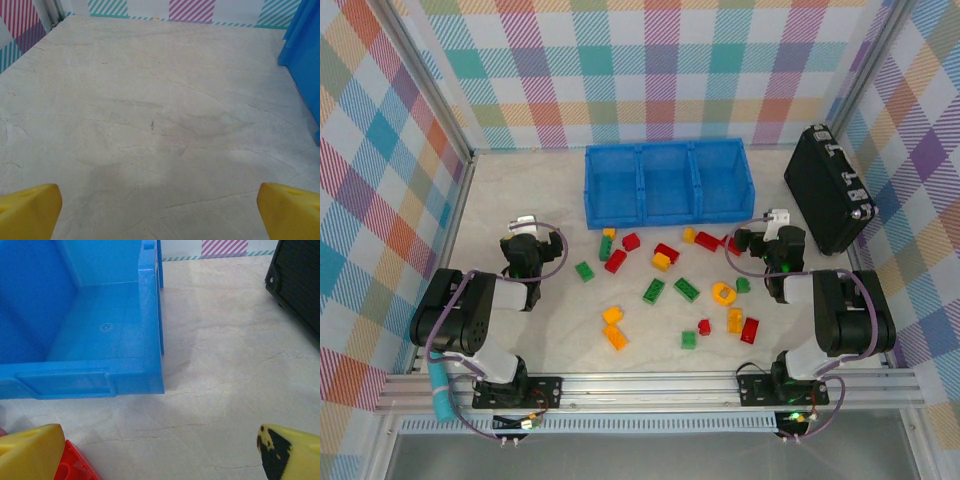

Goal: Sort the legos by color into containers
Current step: Pick up the lego from the middle-right of the table.

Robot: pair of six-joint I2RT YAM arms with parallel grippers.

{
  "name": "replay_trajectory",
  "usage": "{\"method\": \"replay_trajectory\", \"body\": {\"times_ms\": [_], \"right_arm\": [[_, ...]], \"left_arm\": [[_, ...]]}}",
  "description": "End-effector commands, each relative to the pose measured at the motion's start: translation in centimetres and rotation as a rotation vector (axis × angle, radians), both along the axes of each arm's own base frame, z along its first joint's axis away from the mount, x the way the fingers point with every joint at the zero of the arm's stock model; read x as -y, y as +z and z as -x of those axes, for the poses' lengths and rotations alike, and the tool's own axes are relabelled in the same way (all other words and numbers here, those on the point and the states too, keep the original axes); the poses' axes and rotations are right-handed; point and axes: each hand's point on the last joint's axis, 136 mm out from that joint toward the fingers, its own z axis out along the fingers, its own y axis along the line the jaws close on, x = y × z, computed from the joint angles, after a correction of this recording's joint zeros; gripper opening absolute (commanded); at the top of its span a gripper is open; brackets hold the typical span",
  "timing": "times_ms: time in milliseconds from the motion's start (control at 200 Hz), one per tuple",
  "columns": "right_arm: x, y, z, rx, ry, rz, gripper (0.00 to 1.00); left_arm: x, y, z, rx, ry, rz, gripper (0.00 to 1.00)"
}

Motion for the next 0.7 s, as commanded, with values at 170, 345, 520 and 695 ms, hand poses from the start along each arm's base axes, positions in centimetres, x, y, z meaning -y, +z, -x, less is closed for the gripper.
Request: {"method": "replay_trajectory", "body": {"times_ms": [170, 345, 520, 695], "right_arm": [[-0.5, 0.3, 0.0, 0.012, 0.020, -0.004, 0.99], [-1.1, 0.6, -0.2, 0.000, 0.062, -0.014, 0.99], [-4.1, 3.5, -0.1, -0.172, 0.255, -0.043, 0.99], [-4.9, 6.4, 1.8, -0.377, 0.272, -0.127, 0.99]], "left_arm": [[-0.2, 0.0, -0.1, 0.004, 0.009, 0.005, 1.00], [0.1, 1.2, -0.2, 0.000, -0.010, -0.001, 1.00], [-0.4, 9.0, 0.0, -0.058, 0.095, -0.049, 1.00], [2.2, 15.4, 0.0, -0.079, 0.012, 0.032, 1.00]]}}
